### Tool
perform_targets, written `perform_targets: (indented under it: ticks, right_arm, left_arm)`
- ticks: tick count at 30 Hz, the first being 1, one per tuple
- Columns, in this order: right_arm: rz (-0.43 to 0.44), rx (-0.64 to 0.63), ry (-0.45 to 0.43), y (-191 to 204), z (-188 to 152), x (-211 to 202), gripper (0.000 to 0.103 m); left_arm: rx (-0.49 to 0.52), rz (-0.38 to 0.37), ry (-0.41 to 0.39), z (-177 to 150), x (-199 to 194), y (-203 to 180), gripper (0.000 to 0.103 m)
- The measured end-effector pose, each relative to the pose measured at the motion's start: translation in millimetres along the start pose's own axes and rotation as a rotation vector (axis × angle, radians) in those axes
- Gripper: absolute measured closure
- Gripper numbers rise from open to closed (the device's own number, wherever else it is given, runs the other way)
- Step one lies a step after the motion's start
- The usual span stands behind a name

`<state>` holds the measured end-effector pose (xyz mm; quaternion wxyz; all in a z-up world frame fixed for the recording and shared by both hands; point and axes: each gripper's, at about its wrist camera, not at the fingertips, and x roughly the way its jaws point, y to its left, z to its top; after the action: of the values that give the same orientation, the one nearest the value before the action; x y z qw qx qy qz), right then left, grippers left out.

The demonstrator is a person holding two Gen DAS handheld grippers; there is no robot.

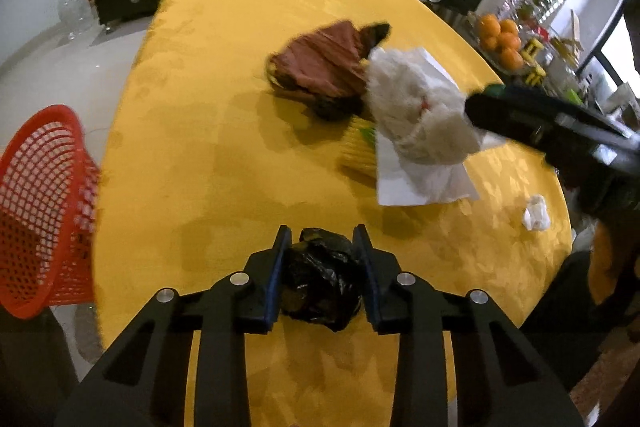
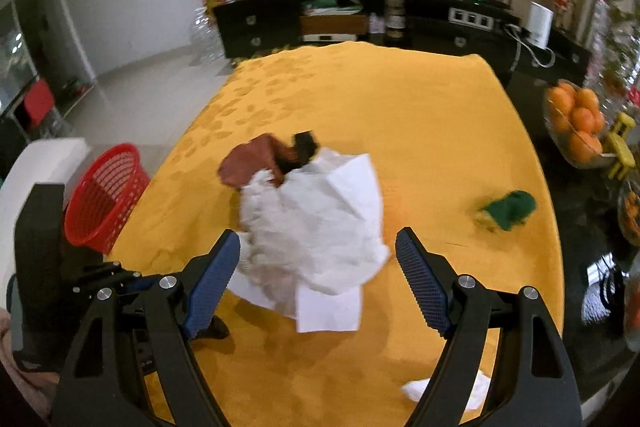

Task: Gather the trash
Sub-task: 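Carry the black bag to the basket while the right tool grasps the white mesh net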

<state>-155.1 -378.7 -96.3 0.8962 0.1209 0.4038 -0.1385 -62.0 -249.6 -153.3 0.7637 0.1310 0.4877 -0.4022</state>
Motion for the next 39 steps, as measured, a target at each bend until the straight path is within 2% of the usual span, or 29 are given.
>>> perform_targets:
  ticks: [4, 7, 13, 15, 18, 26, 33, 39]
  right_arm:
    - [0.016, -0.040, 0.018, 15.2, 1.1, 10.2, 0.026]
    - [0.021, -0.069, 0.034, 25.0, -0.2, 20.3, 0.031]
    - [0.002, -0.111, 0.083, 36.3, -2.8, 45.0, 0.048]
    - [-0.008, -0.111, 0.094, 36.0, -2.4, 50.2, 0.059]
    - [-0.019, -0.112, 0.098, 33.6, -1.2, 54.0, 0.067]
    - [0.012, -0.090, 0.046, 34.2, 12.2, 31.6, 0.070]
    - [0.036, -0.061, -0.040, 35.5, 40.2, -1.0, 0.070]
    - [0.045, -0.052, -0.085, 40.4, 61.9, -12.7, 0.070]
  left_arm:
    - [-0.028, 0.012, -0.031, 3.3, -14.9, 11.9, 0.072]
    - [-0.040, 0.031, -0.057, 6.8, -27.4, 19.3, 0.072]
    - [-0.064, 0.064, -0.105, 13.0, -49.1, 34.2, 0.072]
    - [-0.073, 0.075, -0.120, 14.8, -56.5, 40.1, 0.072]
    - [-0.076, 0.100, -0.148, 18.3, -69.0, 46.8, 0.072]
    - [-0.088, 0.157, -0.237, 32.2, -104.6, 57.0, 0.072]
    - [-0.092, 0.214, -0.306, 42.8, -131.0, 65.3, 0.072]
    - [-0.115, 0.245, -0.351, 48.4, -150.1, 77.2, 0.072]
